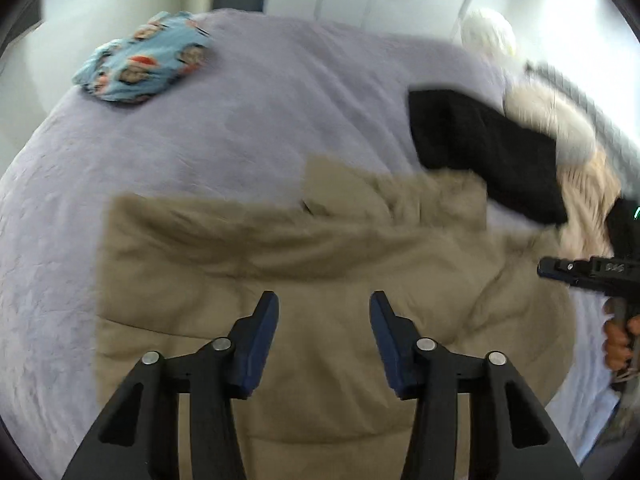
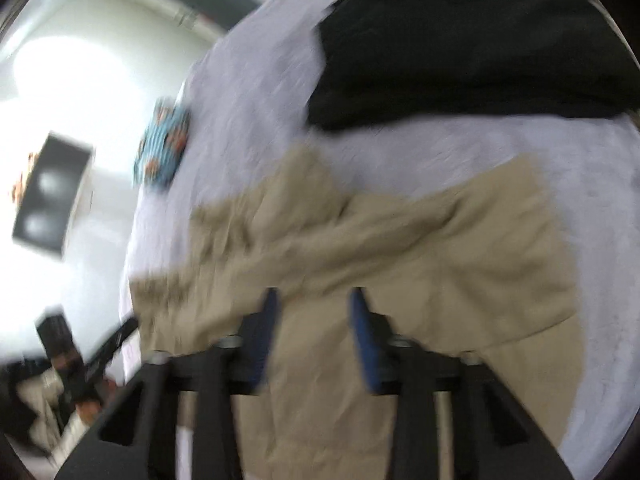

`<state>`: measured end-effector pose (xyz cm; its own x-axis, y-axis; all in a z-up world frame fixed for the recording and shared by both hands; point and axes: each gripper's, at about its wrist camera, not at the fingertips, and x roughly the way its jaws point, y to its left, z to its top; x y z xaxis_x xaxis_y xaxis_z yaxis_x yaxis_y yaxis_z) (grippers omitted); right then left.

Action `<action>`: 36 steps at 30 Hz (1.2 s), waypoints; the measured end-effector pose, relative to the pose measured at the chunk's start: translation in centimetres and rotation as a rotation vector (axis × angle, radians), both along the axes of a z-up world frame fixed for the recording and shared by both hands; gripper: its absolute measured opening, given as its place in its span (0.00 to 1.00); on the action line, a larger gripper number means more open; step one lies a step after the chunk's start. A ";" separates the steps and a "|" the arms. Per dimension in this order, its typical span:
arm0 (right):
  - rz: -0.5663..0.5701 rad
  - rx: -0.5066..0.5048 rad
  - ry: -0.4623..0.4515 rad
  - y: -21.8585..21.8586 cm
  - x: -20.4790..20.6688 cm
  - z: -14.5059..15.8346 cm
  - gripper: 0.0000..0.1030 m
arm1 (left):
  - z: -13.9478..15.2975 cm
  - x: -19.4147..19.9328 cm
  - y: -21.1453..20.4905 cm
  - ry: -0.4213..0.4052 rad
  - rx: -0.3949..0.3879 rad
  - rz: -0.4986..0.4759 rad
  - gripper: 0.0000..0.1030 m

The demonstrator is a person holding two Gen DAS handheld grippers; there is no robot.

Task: Fold large clothes

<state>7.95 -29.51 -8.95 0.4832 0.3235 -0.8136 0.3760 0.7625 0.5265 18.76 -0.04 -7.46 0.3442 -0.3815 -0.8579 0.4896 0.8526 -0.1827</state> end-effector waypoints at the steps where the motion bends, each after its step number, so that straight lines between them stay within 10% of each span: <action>1: 0.032 -0.037 0.022 0.7 0.3 -0.6 0.29 | -0.9 -0.3 -1.1 -0.023 0.039 -0.009 0.49; 7: -0.016 -0.284 0.098 -1.5 0.7 -3.2 0.23 | -4.6 3.6 -1.0 -0.138 0.203 0.108 0.49; 22: -0.188 -0.167 0.082 -7.5 1.6 -9.0 0.22 | -9.3 9.4 0.1 -0.086 0.152 0.165 0.49; 36: -0.124 -0.187 0.015 -0.8 -3.0 -0.2 0.28 | -1.1 5.4 4.5 -0.155 0.160 0.167 0.49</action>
<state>4.98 -30.29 -9.10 0.4974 0.1055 -0.8611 0.4797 0.7936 0.3743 24.13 4.51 -8.60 0.5228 -0.1726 -0.8348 0.3518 0.9357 0.0269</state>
